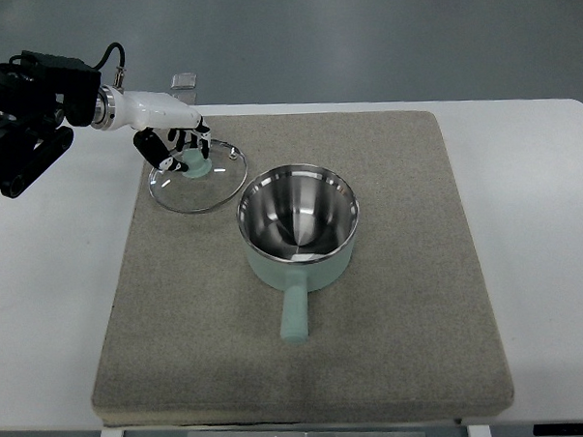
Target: Place lid left of pot with left hand
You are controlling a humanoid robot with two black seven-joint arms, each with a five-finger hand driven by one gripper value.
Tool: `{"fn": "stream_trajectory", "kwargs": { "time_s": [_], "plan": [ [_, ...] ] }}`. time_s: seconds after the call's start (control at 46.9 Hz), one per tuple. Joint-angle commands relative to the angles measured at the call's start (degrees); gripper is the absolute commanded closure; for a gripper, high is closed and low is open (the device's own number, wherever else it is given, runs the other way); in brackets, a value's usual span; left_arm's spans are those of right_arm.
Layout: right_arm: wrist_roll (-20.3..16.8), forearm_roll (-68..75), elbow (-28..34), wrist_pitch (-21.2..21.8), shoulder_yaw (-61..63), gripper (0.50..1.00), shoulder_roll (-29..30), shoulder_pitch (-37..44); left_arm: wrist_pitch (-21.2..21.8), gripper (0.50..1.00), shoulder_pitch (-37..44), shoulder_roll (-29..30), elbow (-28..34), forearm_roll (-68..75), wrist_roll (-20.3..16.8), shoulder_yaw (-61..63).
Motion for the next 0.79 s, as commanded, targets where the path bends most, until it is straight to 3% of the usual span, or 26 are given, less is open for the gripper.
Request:
{"fn": "stream_trajectory", "kwargs": {
  "time_s": [0.0, 0.043, 0.085, 0.149, 0.213, 0.363, 0.533, 0.704, 0.768],
  "plan": [
    [0.0, 0.0, 0.0, 0.0, 0.0, 0.579, 0.0, 0.0, 0.2, 1.000, 0.1, 0.0, 0.0, 0.0, 0.0, 0.0],
    [0.0, 0.0, 0.0, 0.0, 0.0, 0.579, 0.0, 0.0, 1.0, 1.000, 0.1, 0.0, 0.0, -0.1, 0.0, -0.1],
    [0.0, 0.0, 0.0, 0.0, 0.0, 0.579, 0.0, 0.0, 3.1, 0.911, 0.1, 0.0, 0.0, -0.1, 0.0, 0.0],
    [0.0, 0.0, 0.0, 0.0, 0.0, 0.579, 0.0, 0.0, 5.7, 0.881, 0.3, 0.0, -0.2, 0.0, 0.0, 0.3],
    [0.0, 0.0, 0.0, 0.0, 0.0, 0.579, 0.0, 0.1, 6.1, 0.817, 0.3, -0.3, -0.2, 0.0, 0.0, 0.3],
    [0.0, 0.0, 0.0, 0.0, 0.0, 0.579, 0.0, 0.0, 6.0, 0.797, 0.3, -0.4, -0.2, 0.0, 0.0, 0.6],
    [0.0, 0.0, 0.0, 0.1, 0.0, 0.579, 0.0, 0.0, 6.3, 0.737, 0.4, -0.4, -0.2, 0.0, 0.0, 1.2],
    [0.0, 0.0, 0.0, 0.1, 0.0, 0.579, 0.0, 0.0, 6.4, 0.724, 0.6, -0.4, -0.1, -0.3, 0.0, 1.1],
    [0.0, 0.0, 0.0, 0.1, 0.0, 0.579, 0.0, 0.0, 6.8, 0.680, 0.6, -0.4, -0.1, -0.5, 0.0, 0.2]
  ]
}}
